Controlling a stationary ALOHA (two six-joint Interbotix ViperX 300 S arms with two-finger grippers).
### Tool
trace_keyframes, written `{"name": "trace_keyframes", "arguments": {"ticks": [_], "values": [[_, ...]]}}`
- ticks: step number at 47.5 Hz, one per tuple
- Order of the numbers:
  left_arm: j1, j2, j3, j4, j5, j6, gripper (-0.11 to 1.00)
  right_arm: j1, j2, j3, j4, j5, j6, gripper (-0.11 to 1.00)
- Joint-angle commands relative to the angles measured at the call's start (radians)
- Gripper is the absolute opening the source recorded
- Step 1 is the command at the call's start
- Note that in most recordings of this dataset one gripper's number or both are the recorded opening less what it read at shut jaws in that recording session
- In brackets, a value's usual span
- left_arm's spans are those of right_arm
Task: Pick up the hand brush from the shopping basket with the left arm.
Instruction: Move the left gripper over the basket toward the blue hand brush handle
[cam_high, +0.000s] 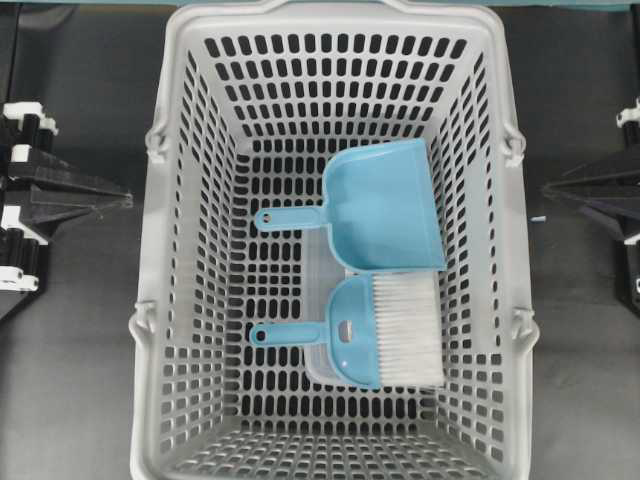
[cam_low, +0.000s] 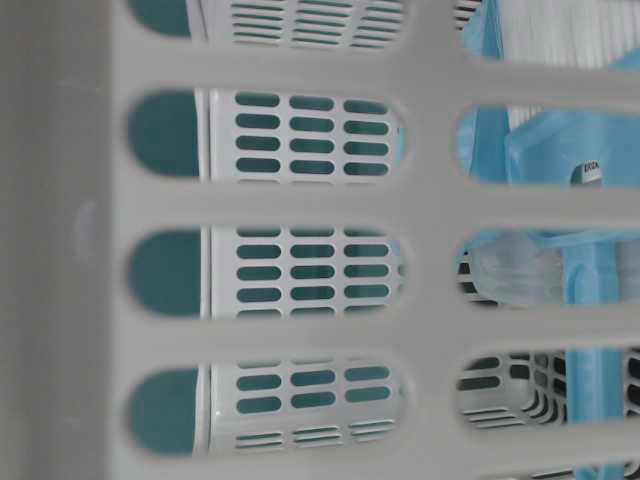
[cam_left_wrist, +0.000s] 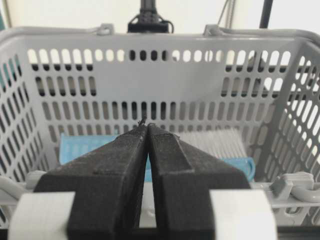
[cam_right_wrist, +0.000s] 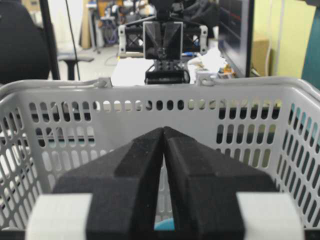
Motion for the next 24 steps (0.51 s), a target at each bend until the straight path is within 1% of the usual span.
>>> {"name": "trace_keyframes", "arguments": {"ticks": [1,2,5,14,15,20,24], "values": [[0.000,0.008,-0.084,0.041,0.075,-0.021,0.06,-0.003,0.006,-0.020,0.002,-0.008,0.005,0.00],[0.000,0.011,-0.112,0.041,0.121,-0.025,0.06,-0.003,0.005,-0.020,0.005,-0.008,0.005,0.00],[0.000,0.029,-0.183,0.041,0.238,-0.029,0.00,-0.003,0.003,-0.020,0.008,-0.008,0.005,0.00],[-0.031,0.127,-0.433,0.041,0.621,-0.031,0.00,-0.003,-0.003,-0.020,0.008,-0.012,0.005,0.00],[-0.038,0.152,-0.474,0.043,0.680,-0.031,0.00,-0.003,-0.003,-0.020,0.008,-0.012,0.005,0.00],[-0.061,0.245,-0.601,0.041,0.841,-0.031,0.00,-0.003,-0.005,-0.020,0.008,-0.011,0.005,0.00],[-0.074,0.324,-0.687,0.041,0.934,-0.031,0.00,-0.003,-0.005,-0.018,0.008,-0.008,0.005,0.00]]}}
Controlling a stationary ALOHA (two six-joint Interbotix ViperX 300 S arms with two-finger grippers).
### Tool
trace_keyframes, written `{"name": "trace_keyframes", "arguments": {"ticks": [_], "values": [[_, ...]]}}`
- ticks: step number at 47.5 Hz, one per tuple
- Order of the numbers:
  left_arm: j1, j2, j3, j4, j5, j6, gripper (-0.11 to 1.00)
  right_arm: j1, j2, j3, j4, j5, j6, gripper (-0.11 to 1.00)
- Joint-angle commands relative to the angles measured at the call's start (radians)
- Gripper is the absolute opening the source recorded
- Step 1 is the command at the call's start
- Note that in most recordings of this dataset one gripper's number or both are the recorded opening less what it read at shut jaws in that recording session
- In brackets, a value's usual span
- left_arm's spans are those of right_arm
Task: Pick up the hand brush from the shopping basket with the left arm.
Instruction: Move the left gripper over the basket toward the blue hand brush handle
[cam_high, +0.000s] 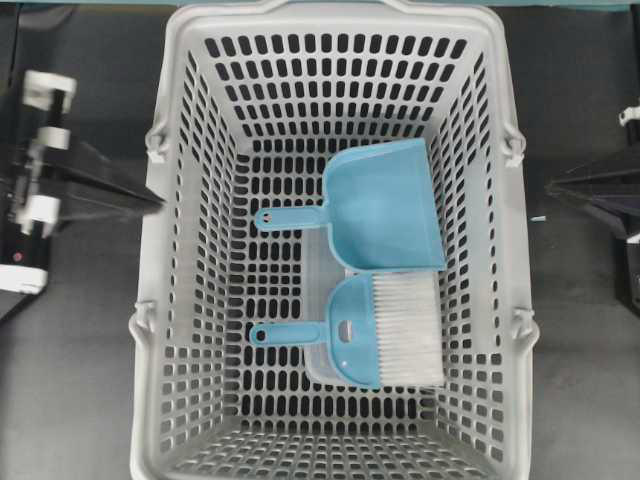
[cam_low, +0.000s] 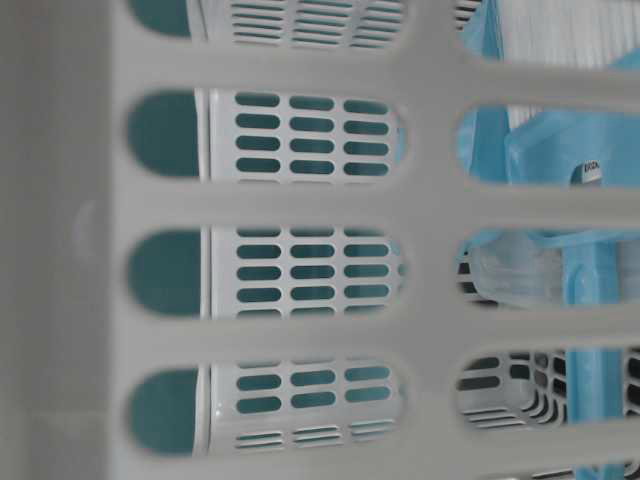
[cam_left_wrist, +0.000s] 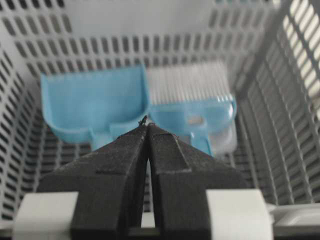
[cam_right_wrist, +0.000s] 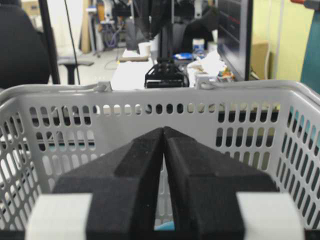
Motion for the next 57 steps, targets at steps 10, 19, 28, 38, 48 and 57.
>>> {"name": "trace_keyframes", "arguments": {"ticks": [10,19,28,38,48,57], "values": [[-0.048,0.262,-0.270,0.003,0.238,-0.021,0.00,0.000,0.003,-0.011,0.003,-0.008,0.002,0.00],[-0.081,0.425,-0.403,0.003,0.348,-0.087,0.00,0.003,-0.002,0.006,0.003,-0.008,0.002,0.00],[-0.081,0.546,-0.479,0.003,0.446,-0.129,0.00,0.003,-0.008,0.020,0.003,-0.008,0.000,0.00],[-0.084,0.618,-0.511,0.005,0.476,-0.143,0.00,0.003,-0.017,0.031,0.003,-0.012,0.000,0.00],[-0.084,0.661,-0.485,0.003,0.474,-0.176,0.13,0.003,-0.028,0.043,0.003,-0.014,0.000,0.00],[-0.092,0.706,-0.440,0.003,0.431,-0.227,0.71,0.003,-0.044,0.044,0.003,-0.006,0.000,0.00]]}}
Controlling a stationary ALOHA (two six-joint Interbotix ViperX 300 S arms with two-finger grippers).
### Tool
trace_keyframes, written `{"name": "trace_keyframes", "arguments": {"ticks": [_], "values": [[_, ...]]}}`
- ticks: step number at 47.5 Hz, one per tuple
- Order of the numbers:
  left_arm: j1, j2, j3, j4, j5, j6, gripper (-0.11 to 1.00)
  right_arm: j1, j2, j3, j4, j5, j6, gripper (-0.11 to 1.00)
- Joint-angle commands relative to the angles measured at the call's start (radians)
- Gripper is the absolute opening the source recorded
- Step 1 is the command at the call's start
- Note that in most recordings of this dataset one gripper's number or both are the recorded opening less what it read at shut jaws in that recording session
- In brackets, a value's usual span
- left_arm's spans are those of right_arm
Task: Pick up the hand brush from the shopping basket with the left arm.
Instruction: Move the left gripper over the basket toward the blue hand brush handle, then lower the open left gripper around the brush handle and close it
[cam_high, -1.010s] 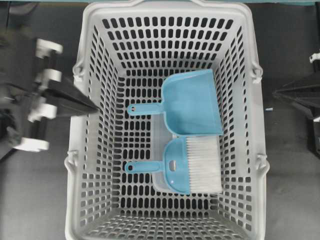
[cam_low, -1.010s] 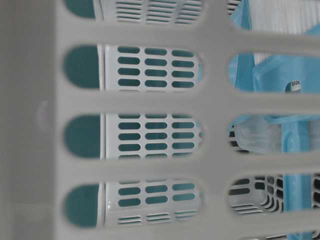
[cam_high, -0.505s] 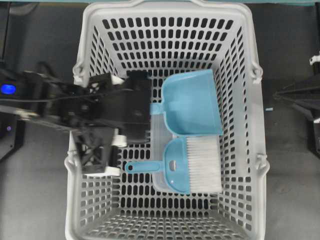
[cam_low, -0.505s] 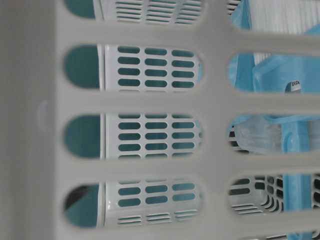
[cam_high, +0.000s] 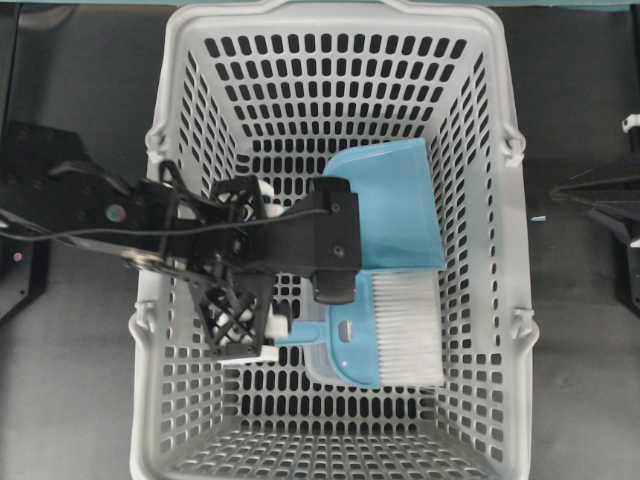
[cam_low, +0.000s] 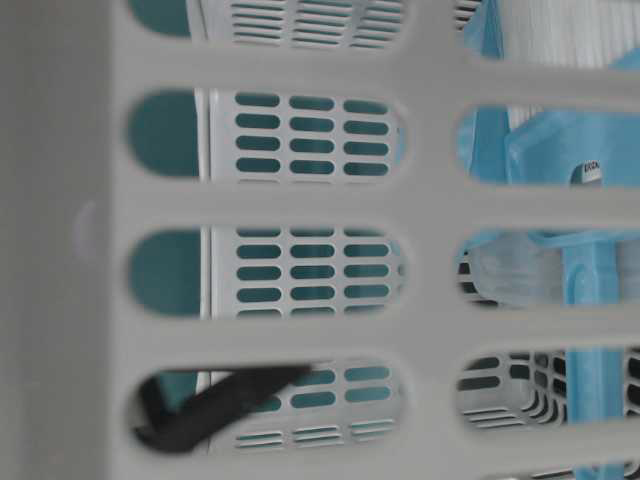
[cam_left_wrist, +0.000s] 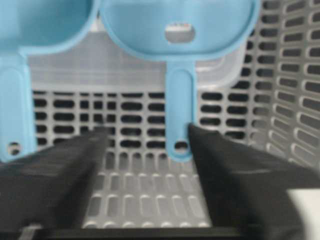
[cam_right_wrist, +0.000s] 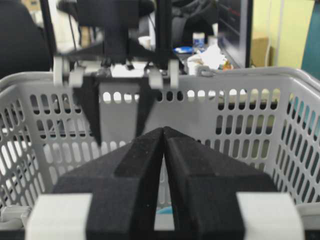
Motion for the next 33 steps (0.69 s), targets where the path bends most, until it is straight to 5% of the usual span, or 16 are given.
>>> {"name": "trace_keyframes", "arguments": {"ticks": [1,6,33], "values": [[-0.011,0.014,0.006,0.003,-0.025,-0.029,0.76,0.002,-0.003,-0.005,0.003,-0.006,0.000,0.00],[-0.026,0.051,0.006,0.003,-0.031,-0.064,0.91,0.002,-0.011,-0.002,0.003,-0.006,0.000,0.00],[-0.052,0.176,0.025,0.003,-0.067,-0.069,0.91,-0.002,-0.020,0.002,0.003,-0.006,0.000,0.00]]}}
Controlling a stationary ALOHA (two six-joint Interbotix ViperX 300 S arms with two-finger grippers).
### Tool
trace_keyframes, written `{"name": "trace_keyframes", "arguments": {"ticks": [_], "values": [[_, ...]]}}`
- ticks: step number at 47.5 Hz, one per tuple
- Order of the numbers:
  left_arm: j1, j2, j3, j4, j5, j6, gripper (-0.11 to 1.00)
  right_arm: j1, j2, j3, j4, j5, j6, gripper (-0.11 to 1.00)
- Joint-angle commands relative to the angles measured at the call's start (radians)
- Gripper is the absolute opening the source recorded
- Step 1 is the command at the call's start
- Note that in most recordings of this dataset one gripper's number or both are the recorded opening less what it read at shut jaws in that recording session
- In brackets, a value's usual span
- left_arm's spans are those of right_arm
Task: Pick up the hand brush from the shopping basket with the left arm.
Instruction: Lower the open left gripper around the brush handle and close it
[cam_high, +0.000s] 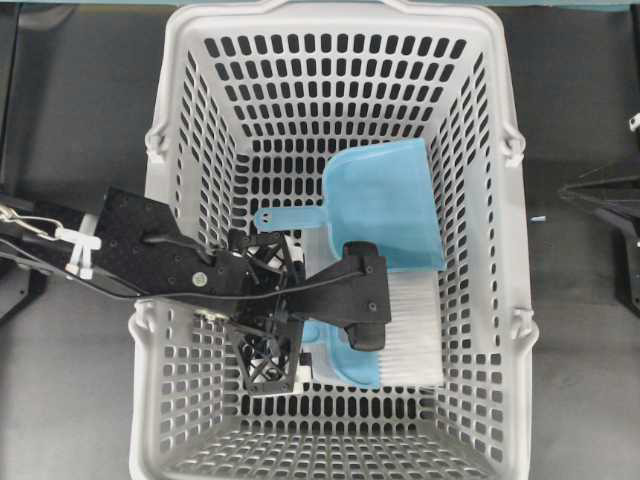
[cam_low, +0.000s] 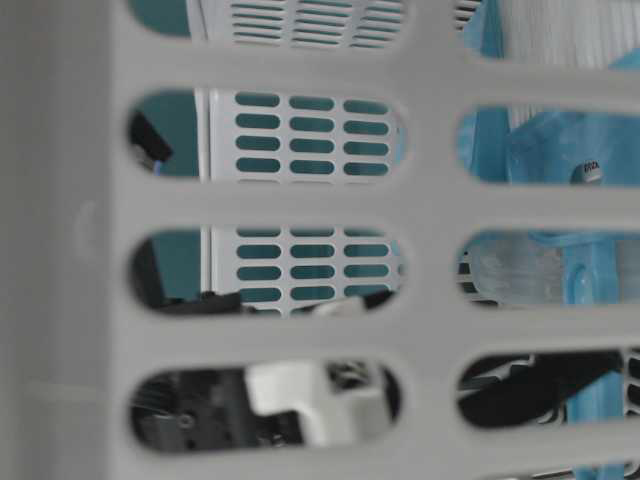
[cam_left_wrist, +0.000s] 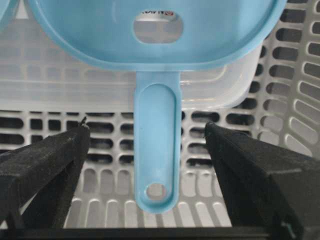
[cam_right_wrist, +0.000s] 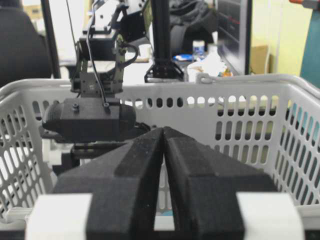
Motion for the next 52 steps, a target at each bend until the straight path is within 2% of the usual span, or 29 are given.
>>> {"name": "trace_keyframes", "arguments": {"ticks": [1,22,52], "values": [[0.000,-0.003,0.008,0.002,-0.006,0.000,0.91,-0.002,0.006,-0.006,0.002,-0.006,0.002,0.00],[0.011,0.005,0.097,0.003,-0.149,0.006,0.91,-0.002,0.006,-0.006,0.003,-0.006,0.002,0.00],[0.011,0.006,0.103,0.003,-0.156,0.005,0.89,-0.002,0.006,-0.006,0.005,-0.006,0.002,0.00]]}}
